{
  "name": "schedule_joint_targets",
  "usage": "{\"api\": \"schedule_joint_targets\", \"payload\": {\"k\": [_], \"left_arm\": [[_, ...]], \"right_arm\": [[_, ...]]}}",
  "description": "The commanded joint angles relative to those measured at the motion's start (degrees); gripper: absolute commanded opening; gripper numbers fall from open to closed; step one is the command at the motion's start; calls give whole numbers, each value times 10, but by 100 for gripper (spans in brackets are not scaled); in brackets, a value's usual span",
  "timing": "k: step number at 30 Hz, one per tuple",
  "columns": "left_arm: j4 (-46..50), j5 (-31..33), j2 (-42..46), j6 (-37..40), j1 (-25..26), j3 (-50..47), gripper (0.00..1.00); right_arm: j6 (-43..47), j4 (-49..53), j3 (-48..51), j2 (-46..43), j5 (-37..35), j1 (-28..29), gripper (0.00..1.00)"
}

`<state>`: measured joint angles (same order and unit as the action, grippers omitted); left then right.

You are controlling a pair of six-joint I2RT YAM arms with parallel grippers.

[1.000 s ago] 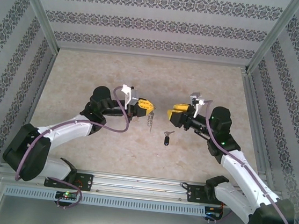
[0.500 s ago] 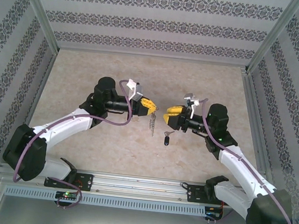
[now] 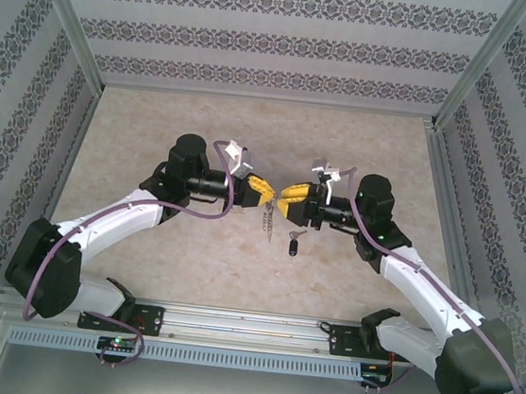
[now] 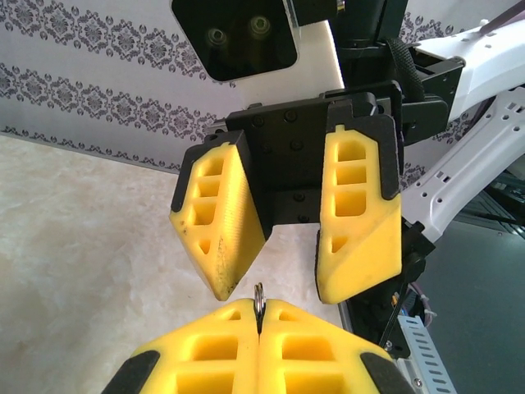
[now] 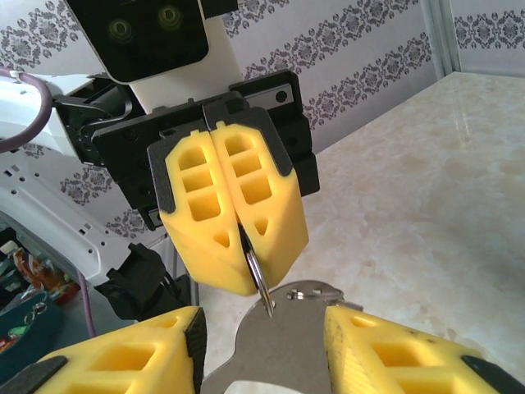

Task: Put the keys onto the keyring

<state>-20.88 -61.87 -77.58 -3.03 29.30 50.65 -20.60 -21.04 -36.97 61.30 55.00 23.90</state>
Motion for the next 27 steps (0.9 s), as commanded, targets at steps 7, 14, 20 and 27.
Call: {"api": "schedule_joint_targets", "payload": {"k": [7, 14, 20, 27], "left_arm": [[-10, -26, -2, -8, 7, 13, 0], [-14, -25, 1, -10, 8, 9, 0], [-77, 64, 29, -37, 7, -27, 34], [-180, 224, 104, -102, 5, -97, 58]], "right_arm": [[18, -34, -35, 27, 9, 18, 37], [23, -34, -42, 37, 16, 21, 0], [22, -53, -23, 30, -17, 9, 0], [-30, -142, 3, 24, -31, -18, 0]]}}
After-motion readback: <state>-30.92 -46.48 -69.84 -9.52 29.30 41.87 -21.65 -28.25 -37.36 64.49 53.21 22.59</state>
